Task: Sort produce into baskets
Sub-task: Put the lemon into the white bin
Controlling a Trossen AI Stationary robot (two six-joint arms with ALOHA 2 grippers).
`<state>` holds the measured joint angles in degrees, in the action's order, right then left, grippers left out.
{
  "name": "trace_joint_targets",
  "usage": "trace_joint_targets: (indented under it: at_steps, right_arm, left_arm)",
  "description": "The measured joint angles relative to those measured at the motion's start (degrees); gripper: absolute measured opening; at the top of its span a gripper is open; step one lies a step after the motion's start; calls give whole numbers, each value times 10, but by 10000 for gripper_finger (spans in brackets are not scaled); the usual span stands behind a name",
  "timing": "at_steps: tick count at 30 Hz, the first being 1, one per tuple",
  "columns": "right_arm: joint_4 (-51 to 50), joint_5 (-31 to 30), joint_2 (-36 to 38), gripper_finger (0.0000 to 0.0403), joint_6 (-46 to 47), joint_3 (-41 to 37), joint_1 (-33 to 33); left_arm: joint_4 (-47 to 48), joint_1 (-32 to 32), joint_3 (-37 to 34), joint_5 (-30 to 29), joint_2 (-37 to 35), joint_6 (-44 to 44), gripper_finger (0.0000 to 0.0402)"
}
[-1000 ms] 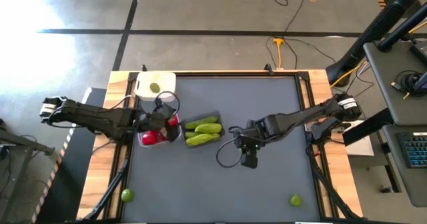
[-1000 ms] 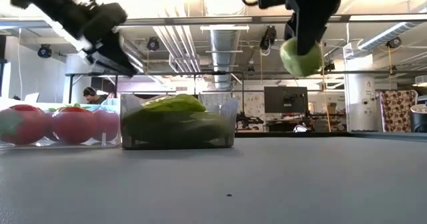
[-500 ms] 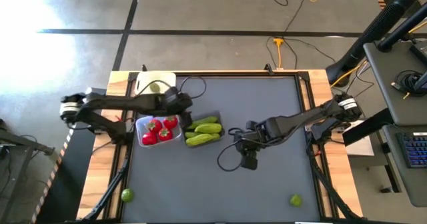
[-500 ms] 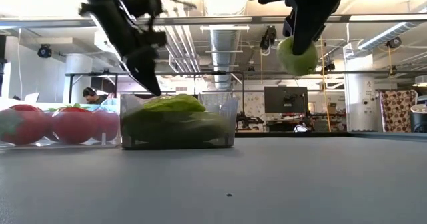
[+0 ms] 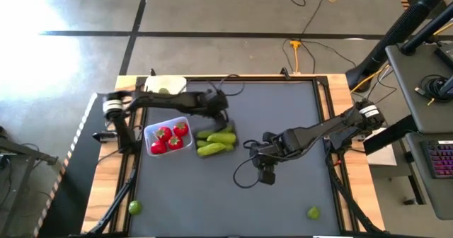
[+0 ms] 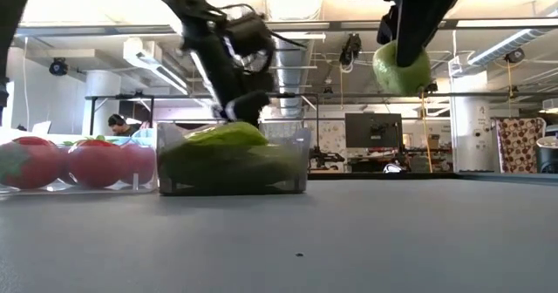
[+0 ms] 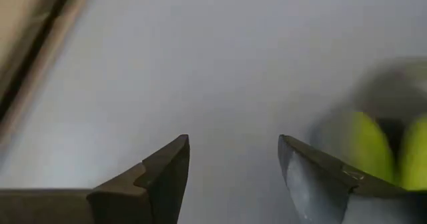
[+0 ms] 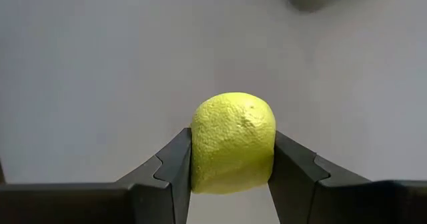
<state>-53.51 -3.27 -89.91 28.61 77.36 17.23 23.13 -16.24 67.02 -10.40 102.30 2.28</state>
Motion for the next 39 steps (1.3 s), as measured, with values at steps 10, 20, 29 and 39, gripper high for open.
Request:
trace_joint_targets:
  at_steps: [10,20,29,39]
  right_arm:
    - [-1,0,0,146,-15,-1,10]
    - [106,7,-5,146,-28,-32,26]
    - [299,2,-117,144,-73,-18,66]
    - [431,-31,-248,148,-133,49,96]
  left_arm:
    - [16,1,171,63,138,-17,212]
    - [67,90,150,84,-3,5,209]
    - [-59,330,-70,74,-184,57,209]
    - [-193,582,-183,-120,-199,317,209]
